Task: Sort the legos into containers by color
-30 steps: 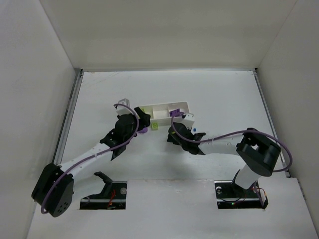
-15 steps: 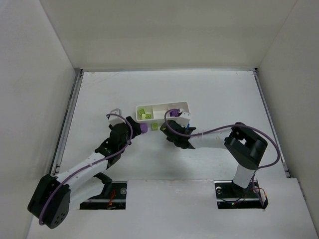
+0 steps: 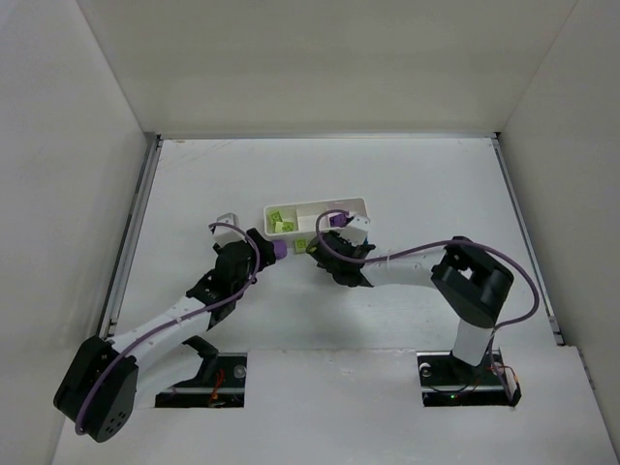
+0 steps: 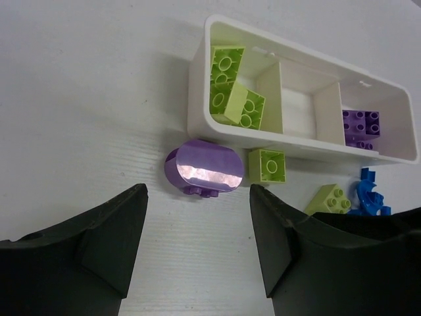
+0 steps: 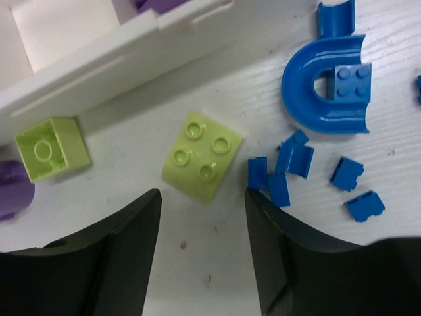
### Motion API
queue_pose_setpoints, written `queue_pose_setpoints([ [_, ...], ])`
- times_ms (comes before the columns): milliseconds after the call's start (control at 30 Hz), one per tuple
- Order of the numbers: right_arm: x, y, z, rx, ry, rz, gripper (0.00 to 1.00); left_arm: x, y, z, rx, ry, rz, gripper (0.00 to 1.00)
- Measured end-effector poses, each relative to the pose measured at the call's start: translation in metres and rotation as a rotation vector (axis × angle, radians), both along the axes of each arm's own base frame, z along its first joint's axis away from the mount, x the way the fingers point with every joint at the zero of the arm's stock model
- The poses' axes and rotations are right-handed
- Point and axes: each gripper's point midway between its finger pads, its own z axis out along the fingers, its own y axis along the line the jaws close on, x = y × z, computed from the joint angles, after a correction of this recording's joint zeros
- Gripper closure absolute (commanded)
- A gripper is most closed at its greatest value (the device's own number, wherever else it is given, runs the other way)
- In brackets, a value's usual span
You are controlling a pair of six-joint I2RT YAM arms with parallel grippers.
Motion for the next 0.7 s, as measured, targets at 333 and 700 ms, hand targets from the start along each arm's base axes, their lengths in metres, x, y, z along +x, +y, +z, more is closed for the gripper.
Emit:
queue_pose_setpoints([
  [333,0.029,0.004,-0.001,-0.017,-0.046,-0.092,0.45,-0.002,-0.006,0.001,-0.012,-0.010,-0.017,0.40],
  [700,0.029,0.006,-0.002,-0.045,-0.064,-0.129,0.76,-0.002,-0.006,0.001,-0.013,-0.010,-0.016,0.40],
])
